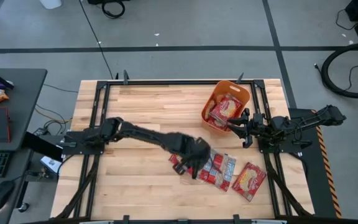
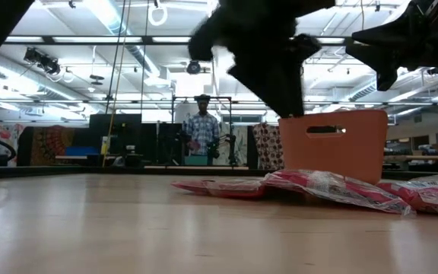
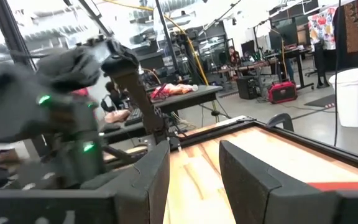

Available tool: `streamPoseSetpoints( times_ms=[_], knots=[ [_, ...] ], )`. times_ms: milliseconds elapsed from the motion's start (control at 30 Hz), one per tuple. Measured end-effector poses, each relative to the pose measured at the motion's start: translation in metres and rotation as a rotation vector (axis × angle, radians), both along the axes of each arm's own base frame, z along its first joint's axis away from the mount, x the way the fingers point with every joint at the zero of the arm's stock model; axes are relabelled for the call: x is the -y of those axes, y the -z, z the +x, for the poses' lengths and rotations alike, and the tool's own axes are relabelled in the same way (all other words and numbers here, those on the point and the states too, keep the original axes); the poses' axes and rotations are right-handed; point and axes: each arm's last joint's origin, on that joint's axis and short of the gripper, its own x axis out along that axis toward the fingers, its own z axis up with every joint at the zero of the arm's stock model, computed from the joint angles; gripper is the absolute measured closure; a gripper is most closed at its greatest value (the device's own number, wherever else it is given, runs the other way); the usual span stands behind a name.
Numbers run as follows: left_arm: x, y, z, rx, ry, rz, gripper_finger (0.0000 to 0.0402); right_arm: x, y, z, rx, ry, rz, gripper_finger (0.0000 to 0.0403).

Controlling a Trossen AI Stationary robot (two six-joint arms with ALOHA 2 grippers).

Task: Sort popcorn bags into baskets
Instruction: Put the red popcorn bag into the orange bin

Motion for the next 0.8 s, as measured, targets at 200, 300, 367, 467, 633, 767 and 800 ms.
streamPoseSetpoints(
  times_ms=[200,300,367,467,633,767,800],
  knots=[
    [0.021,0.019,-0.002,-0.035,0.201,0.282,0.0281,0.0,0.0,0.0,0.001,0.0,0.0,0.0259],
    [0.025,0.032,-0.001,-0.068,0.319,0.358,0.0281,0.0,0.0,0.0,0.0,0.0,0.0,0.0259],
    [0.025,0.039,0.0,-0.088,0.358,0.405,0.0281,0.0,0.0,0.0,0.001,0.0,0.0,0.0259],
    [0.022,0.049,0.002,-0.116,0.399,0.464,0.0281,0.0,0.0,0.0,0.004,0.0,0.001,0.0259],
    [0.019,0.05,0.008,-0.083,0.432,0.495,0.0281,0.0,0.0,0.0,0.002,0.0,0.0,0.0259],
    [0.016,0.051,0.008,-0.103,0.469,0.511,0.0281,0.0,0.0,0.0,0.002,0.0,0.0,0.0259],
    [0.014,0.051,0.007,-0.115,0.474,0.514,0.0281,0.0,0.0,0.0,0.002,0.0,0.0,0.0259]
  ],
)
